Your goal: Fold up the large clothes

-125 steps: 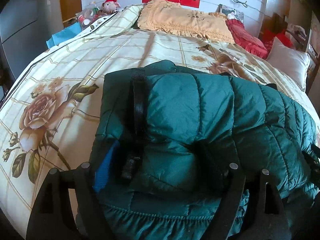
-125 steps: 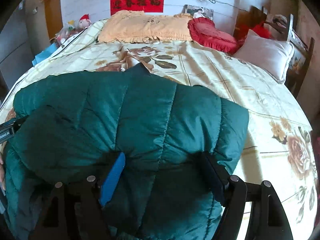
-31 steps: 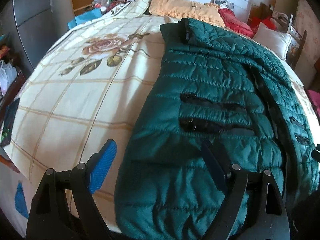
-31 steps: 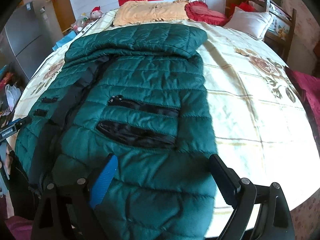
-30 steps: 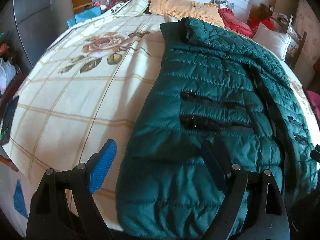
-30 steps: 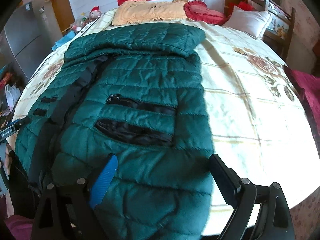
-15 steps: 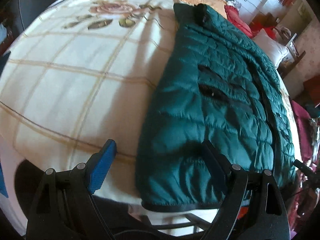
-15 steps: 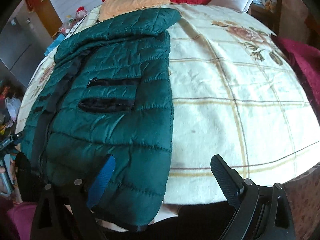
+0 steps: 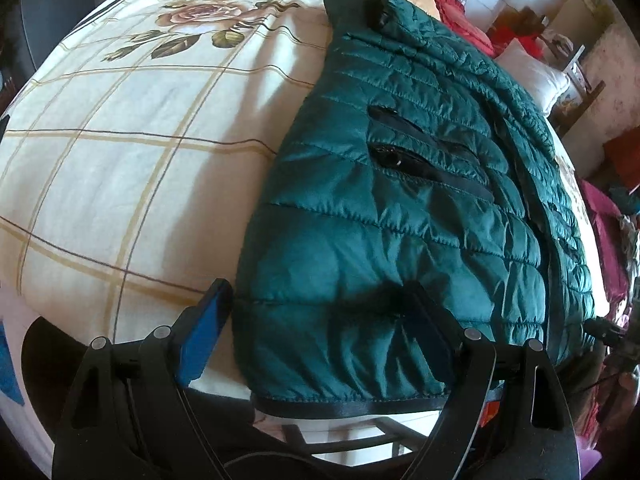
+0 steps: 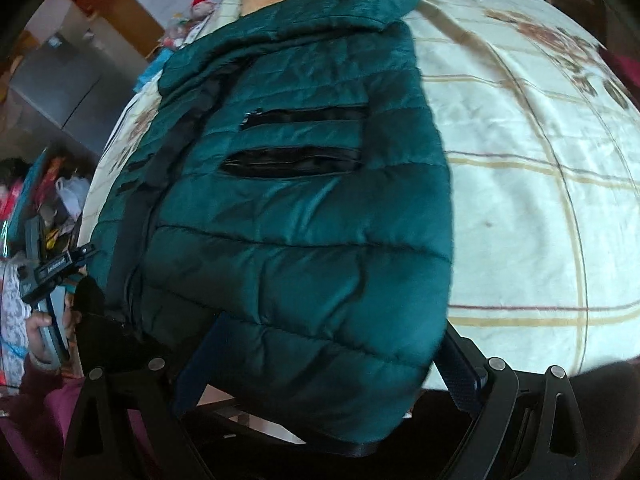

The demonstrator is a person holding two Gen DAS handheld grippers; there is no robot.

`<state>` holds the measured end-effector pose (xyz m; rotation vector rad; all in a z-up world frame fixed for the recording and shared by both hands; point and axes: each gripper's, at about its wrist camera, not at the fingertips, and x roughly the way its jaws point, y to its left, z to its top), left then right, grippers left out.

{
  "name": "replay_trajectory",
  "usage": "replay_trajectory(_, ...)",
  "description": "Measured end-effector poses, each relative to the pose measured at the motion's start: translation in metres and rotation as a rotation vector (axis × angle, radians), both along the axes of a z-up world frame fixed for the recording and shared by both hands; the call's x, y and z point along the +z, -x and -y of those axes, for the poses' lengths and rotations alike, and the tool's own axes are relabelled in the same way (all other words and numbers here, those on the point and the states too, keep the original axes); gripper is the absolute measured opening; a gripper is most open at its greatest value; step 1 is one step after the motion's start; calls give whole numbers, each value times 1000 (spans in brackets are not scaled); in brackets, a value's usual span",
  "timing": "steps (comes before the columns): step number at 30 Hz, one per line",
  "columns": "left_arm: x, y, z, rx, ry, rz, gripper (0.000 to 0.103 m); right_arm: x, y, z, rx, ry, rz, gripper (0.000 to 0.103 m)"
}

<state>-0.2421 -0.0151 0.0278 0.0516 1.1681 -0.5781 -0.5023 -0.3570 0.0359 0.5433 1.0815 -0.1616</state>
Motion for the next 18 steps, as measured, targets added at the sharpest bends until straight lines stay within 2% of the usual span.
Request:
replay_trajectory(15, -1, 4, 5, -14, -30, 30, 86, -2, -2, 1, 27, -10, 14, 94)
replay_trajectory(18, -1, 5, 5, -17, -32, 33, 86, -1, -2, -3, 55, 3, 18, 80)
